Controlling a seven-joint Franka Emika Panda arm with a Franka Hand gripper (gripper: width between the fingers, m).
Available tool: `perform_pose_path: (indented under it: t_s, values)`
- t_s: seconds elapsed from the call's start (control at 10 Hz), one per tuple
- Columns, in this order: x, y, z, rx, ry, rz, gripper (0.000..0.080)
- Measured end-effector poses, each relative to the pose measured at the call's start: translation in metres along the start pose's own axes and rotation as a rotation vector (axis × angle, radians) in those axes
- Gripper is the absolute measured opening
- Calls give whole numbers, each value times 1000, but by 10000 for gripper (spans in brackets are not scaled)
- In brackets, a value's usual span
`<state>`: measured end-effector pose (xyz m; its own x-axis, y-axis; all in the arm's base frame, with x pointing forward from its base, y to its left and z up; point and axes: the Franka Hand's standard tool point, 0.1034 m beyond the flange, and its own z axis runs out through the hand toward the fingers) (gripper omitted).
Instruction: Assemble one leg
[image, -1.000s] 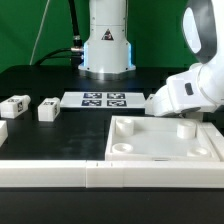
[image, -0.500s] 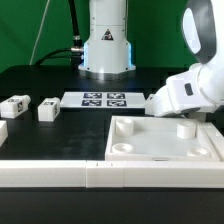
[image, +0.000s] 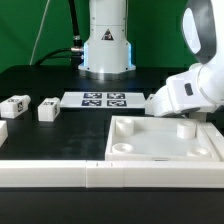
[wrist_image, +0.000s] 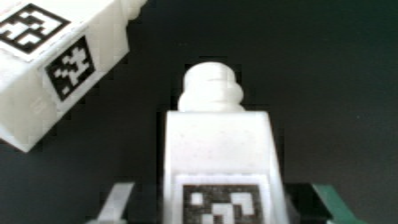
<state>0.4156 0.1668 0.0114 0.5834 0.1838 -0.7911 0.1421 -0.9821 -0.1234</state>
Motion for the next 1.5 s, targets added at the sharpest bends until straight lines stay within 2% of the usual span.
perform_pose_path:
  t_s: [0.2, 0.4, 0.7, 0.8, 0.9, 1.0, 1.1, 1.2, 1.3, 1.5]
  values:
    - [-29, 4, -29, -5, -11, 5, 285]
    - [-49, 8, -47, -6, -24, 11, 285]
    - [-42, 7, -49, -6, 36, 12, 287]
    - [-32, 7, -57, -8, 177, 16, 287]
    - [-37, 9, -55, -15, 237, 16, 287]
    - [-35, 21, -64, -18, 327, -11, 287]
    - [-49, 43, -83, -19, 438, 0, 287]
    - [-57, 55, -94, -28, 530, -8, 287]
    - [-59, 66, -104, -37, 646, -2, 287]
    - [-55, 64, -99, -58, 784, -10, 287]
